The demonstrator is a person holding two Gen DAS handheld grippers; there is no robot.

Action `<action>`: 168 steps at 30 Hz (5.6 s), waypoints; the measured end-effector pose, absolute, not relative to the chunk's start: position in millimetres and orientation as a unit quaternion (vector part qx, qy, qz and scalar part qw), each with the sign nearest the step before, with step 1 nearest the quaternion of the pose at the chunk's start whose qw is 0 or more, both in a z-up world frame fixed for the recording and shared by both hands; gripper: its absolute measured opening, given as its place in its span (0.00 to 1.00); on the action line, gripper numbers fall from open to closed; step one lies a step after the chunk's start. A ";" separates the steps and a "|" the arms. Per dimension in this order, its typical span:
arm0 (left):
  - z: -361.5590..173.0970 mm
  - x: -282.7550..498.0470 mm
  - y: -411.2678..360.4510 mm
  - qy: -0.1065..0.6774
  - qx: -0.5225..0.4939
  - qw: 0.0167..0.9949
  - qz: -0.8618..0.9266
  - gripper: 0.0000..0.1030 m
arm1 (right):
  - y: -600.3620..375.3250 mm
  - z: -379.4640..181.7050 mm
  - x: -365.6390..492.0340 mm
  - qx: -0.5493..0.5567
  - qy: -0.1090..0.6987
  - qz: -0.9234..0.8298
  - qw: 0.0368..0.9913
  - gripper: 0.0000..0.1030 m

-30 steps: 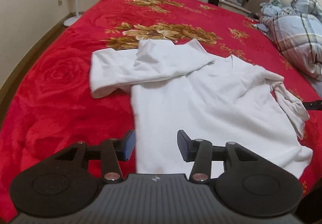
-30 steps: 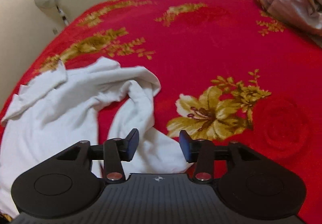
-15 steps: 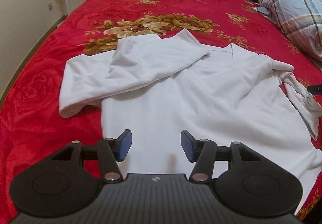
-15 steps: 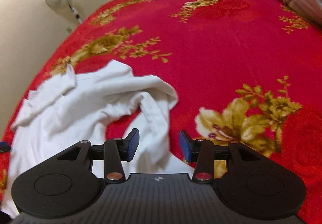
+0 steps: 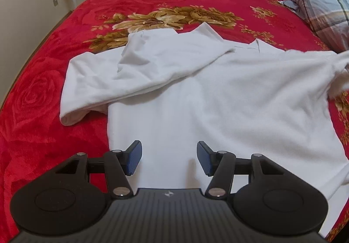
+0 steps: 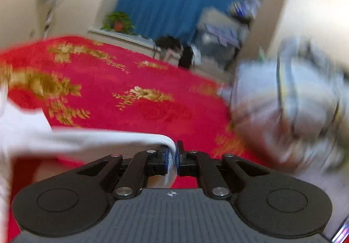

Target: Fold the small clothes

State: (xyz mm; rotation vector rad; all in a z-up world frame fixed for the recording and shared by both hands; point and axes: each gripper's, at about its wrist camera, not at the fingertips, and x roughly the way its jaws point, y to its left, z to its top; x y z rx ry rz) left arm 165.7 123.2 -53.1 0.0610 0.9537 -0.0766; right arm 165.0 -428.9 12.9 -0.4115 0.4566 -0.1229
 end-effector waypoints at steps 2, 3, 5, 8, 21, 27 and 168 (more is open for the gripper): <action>-54.0 165.9 123.2 0.461 0.030 0.886 -0.039 0.59 | -417.0 -13.3 159.5 -0.292 0.241 -0.057 0.924 0.06; -53.9 165.8 123.4 0.462 0.031 0.886 -0.040 0.59 | -414.8 -25.1 156.4 -0.311 0.259 -0.040 0.913 0.06; -52.7 165.1 124.1 0.461 0.029 0.886 -0.041 0.60 | -416.7 -43.4 149.9 -0.315 0.302 0.000 0.900 0.06; -50.2 163.4 125.7 0.459 0.025 0.887 -0.043 0.60 | -436.7 -56.2 144.7 -0.267 0.360 0.019 0.894 0.08; -48.0 159.0 122.9 0.459 0.026 0.887 -0.045 0.64 | -587.3 -34.4 159.3 0.281 0.372 0.005 0.885 0.38; -49.6 158.8 120.6 0.461 0.032 0.885 -0.049 0.64 | -591.0 -91.0 164.2 0.355 0.482 -0.075 0.798 0.38; 13.7 -26.6 136.9 0.454 -0.082 0.884 -0.072 0.21 | -397.0 -11.3 -8.0 0.121 0.507 0.077 0.850 0.20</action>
